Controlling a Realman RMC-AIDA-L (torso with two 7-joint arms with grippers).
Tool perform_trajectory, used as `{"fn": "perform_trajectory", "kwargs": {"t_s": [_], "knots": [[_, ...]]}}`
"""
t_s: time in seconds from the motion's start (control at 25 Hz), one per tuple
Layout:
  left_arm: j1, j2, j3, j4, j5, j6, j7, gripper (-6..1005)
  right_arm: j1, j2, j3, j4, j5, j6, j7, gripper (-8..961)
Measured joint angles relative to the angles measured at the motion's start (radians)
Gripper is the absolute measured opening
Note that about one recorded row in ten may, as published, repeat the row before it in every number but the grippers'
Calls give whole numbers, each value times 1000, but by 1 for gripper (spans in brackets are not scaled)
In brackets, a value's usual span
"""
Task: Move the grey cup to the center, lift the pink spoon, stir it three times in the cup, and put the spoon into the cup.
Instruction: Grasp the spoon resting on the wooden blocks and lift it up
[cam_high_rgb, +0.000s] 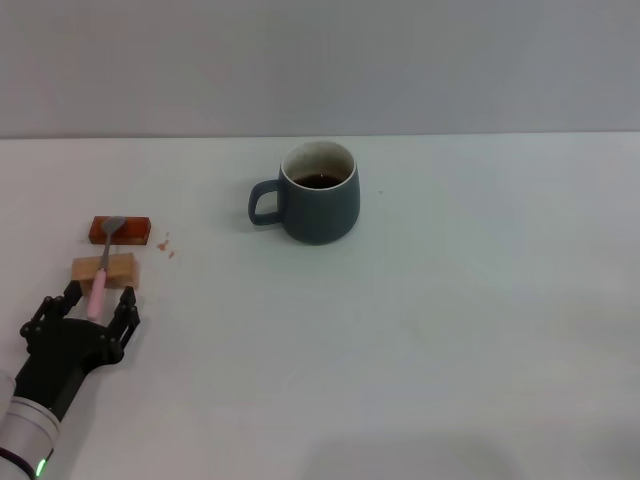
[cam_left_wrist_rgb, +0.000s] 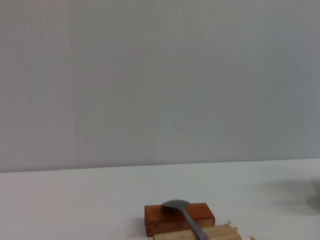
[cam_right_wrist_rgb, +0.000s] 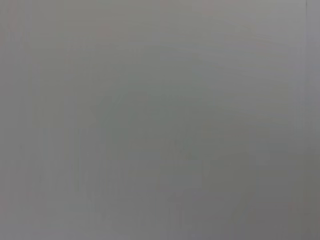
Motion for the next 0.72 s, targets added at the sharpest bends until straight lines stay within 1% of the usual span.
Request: {"fn": "perform_trajectory", "kwargs": {"t_s": [0.36, 0.56, 0.72], "knots": [[-1, 1, 5, -3, 0, -3, -1, 675, 0, 0, -1, 2, 0, 0, 0, 0], [0, 2, 4, -3, 0, -2, -3, 529, -2, 0, -7, 2, 0, 0, 0, 0], [-1, 3, 4, -2, 0, -1, -5, 509, -3, 0, -8, 3, 0, 0, 0, -1]]}}
